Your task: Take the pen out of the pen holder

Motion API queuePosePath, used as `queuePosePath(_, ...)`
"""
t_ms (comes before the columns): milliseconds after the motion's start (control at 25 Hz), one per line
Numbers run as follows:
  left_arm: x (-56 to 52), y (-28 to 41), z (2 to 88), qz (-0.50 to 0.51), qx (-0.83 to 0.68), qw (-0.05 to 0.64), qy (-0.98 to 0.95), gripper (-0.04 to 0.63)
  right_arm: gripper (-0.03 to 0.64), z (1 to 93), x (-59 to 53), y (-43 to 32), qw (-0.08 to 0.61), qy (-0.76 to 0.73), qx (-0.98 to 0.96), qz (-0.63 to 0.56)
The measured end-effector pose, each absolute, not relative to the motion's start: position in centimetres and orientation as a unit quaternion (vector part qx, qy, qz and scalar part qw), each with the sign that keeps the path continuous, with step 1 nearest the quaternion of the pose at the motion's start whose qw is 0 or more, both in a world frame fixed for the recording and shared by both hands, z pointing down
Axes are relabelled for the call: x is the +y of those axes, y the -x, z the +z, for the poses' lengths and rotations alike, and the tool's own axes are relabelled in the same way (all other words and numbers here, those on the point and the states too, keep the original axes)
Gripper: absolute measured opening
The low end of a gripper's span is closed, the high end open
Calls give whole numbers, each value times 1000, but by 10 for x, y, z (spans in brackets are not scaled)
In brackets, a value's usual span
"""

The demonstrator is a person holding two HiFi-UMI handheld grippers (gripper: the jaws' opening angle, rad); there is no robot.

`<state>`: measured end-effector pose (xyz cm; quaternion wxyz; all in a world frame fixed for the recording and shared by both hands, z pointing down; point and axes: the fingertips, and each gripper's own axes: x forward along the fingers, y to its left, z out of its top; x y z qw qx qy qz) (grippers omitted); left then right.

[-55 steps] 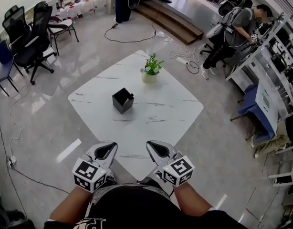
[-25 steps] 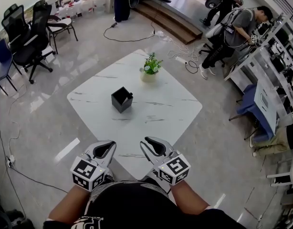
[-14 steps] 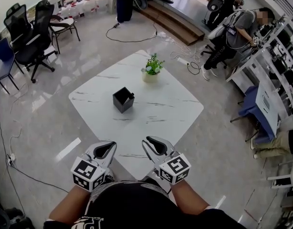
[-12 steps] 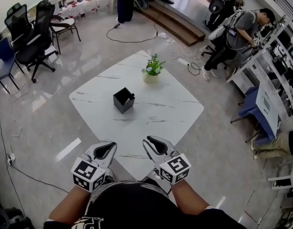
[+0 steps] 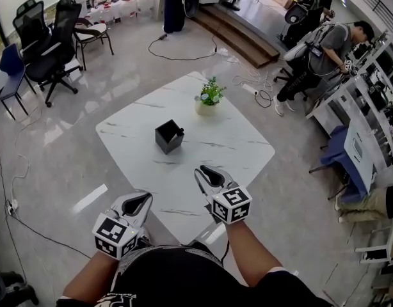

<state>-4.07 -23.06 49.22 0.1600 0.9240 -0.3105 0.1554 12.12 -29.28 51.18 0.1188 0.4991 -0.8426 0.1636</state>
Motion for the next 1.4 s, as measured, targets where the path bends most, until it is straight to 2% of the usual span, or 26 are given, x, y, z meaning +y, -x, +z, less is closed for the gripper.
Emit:
queuePosePath(200, -232, 51, 492, 154, -326, 163, -919, 57, 67, 521, -330, -129, 115, -510, -834, 180)
queuePosePath(640, -233, 83, 507, 159, -370, 184, -896, 57, 67, 568, -390, -130, 155, -509, -824, 197)
queuePosePath(1400, -231, 93, 521, 165, -396, 203, -880, 57, 71, 605, -464, -118, 153, -497, -818, 247)
